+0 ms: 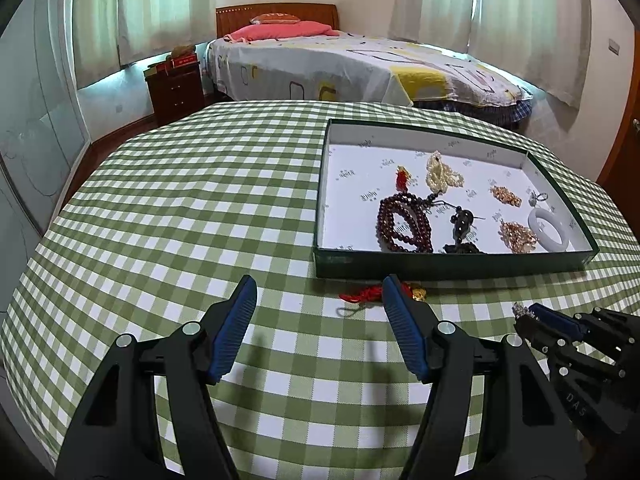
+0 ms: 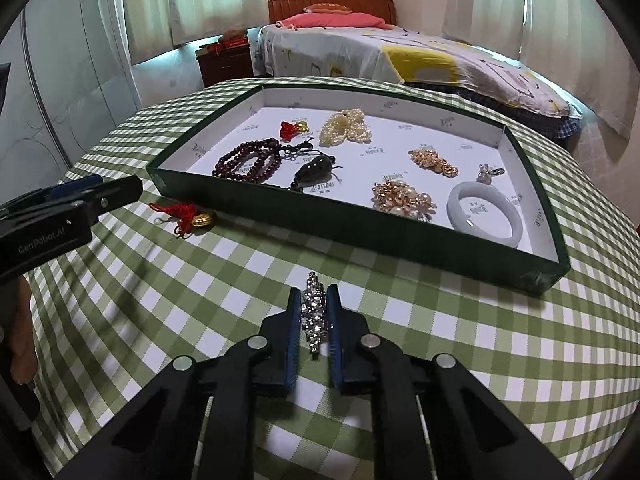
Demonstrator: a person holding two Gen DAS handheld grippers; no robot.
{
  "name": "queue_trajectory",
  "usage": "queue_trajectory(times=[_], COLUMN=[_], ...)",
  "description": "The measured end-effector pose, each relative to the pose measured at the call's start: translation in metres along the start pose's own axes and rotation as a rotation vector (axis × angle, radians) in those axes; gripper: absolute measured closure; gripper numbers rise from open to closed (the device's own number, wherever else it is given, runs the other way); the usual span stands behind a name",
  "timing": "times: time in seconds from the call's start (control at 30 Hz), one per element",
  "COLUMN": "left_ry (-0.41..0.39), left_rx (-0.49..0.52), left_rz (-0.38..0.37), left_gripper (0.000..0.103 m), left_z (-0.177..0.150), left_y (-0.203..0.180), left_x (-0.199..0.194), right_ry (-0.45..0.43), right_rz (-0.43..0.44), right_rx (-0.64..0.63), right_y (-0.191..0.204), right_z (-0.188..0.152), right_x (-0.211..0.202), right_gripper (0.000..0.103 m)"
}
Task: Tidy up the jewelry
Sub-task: 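Grasp the red tassel with gold bead with the left tool while the right tool holds the brooch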
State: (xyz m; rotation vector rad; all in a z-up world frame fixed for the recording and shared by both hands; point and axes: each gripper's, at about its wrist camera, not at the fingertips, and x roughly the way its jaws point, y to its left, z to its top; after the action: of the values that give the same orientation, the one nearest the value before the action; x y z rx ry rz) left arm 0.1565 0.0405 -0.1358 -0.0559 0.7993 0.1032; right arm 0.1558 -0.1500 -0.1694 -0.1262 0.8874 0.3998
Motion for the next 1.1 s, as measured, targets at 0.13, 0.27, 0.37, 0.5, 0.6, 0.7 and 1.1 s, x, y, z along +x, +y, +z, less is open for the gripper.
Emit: queue_trajectory(times=[0.13,0.27,0.37,0.5,0.6,0.7,1.1], left_ry=[0.01,0.021,0.031,0.041,0.057,0.07,0.108], left_rx=[0.01,0.021,0.033,0.047,0.053,0.055,0.058], left_rz=[-0.011,-0.025,-0.038,-0.049,-0.054,-0.055,-0.083], left_gripper=[0.04,0.04,0.04,0.04,0.041,0.041,0.064], left_z=[-0.002,-0.003,-0.003,-0.002,0.001,0.001,-0.001], left_y=[-0.006,-0.014,-0.022,-0.031,-0.038,-0.041,-0.041], left_x=[0.003,0.008,0.013,0.02,0.028,0.034,0.045], right_ry=[-0.01,-0.022,-0.027,-0.03,-0.033,-0.036,-0.032], right_rz=[-0.014,-0.039,-0.051,-0.062,-0.062,-0.059,-0.046], right_rx=[0.018,0.035,0.059,0.093,0.109,0.12,0.155], right_y=[-0.009,-0.021,-0.032,-0.046,-0.052,-0.056,-0.066], right_z=[0.002,0.003,0.002,0.0,0.0,0.001,0.0], right_x=[-0.003,-0.007,-0.009,-0.01,-0.011,-0.01,-0.006], right_gripper=[0.089,0.089,0.089,0.089,0.089,0.089,0.089])
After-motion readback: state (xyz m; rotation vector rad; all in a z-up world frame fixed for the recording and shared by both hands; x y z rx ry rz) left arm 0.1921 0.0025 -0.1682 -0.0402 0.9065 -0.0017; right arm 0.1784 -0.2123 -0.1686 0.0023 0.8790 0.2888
